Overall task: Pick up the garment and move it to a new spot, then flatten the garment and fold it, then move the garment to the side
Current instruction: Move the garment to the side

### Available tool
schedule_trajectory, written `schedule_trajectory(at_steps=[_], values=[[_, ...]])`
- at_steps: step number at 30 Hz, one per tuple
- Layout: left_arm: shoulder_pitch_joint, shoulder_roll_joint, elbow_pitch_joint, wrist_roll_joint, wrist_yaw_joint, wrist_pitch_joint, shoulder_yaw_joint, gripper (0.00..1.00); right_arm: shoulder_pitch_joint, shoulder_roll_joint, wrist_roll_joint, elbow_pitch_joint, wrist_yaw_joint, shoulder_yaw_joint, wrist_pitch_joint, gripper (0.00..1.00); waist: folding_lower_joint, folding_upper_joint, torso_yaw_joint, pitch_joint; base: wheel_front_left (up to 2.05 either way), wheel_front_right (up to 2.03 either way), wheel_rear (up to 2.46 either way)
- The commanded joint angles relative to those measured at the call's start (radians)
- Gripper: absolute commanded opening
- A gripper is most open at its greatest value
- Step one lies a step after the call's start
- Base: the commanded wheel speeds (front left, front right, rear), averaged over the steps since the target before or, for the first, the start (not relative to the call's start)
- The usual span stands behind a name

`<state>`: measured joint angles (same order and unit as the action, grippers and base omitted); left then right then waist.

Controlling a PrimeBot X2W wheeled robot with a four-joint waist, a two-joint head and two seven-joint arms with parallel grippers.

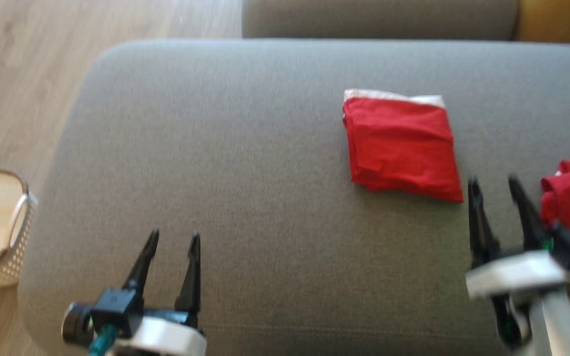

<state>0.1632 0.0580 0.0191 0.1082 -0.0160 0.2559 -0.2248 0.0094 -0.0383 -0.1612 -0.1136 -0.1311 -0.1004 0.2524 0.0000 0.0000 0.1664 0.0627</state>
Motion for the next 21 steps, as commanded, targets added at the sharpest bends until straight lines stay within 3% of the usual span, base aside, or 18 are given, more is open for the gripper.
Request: schedule_trajectory(at_steps=[1, 7, 12, 18, 21], values=[[-0.079, -0.008, -0.044, 0.01, 0.006, 0.006, 0.022, 1.0, -0.123, -0.012, -0.024, 0.009, 0.0, 0.031, 0.009, 1.0, 0.0, 0.0, 0.017, 0.066, 0.0, 0.0, 0.0], [-0.155, -0.008, -0.04, 0.018, 0.031, 0.006, 0.008, 1.0, -0.398, -0.014, -0.057, -0.276, 0.0, 0.033, 0.002, 1.0, 0.0, 0.0, 0.055, 0.163, 0.0, 0.0, 0.0], [-0.191, -0.008, -0.037, 0.025, 0.04, 0.006, -0.001, 1.0, -0.584, -0.071, -0.058, -0.536, 0.0, -0.013, -0.098, 1.0, 0.0, 0.0, 0.094, 0.202, 0.0, 0.0, 0.0], [-0.212, -0.008, -0.026, 0.035, 0.047, 0.006, -0.008, 1.0, -0.7, -0.135, 0.008, -0.724, 0.0, -0.068, -0.166, 1.0, 0.0, 0.0, 0.121, 0.234, 0.0, 0.0, 0.0], [-0.221, -0.008, -0.024, 0.042, 0.048, 0.006, -0.011, 1.0, -0.731, -0.133, 0.024, -0.789, 0.0, -0.084, -0.217, 1.0, 0.0, 0.0, 0.129, 0.248, 0.0, 0.0, 0.0]])
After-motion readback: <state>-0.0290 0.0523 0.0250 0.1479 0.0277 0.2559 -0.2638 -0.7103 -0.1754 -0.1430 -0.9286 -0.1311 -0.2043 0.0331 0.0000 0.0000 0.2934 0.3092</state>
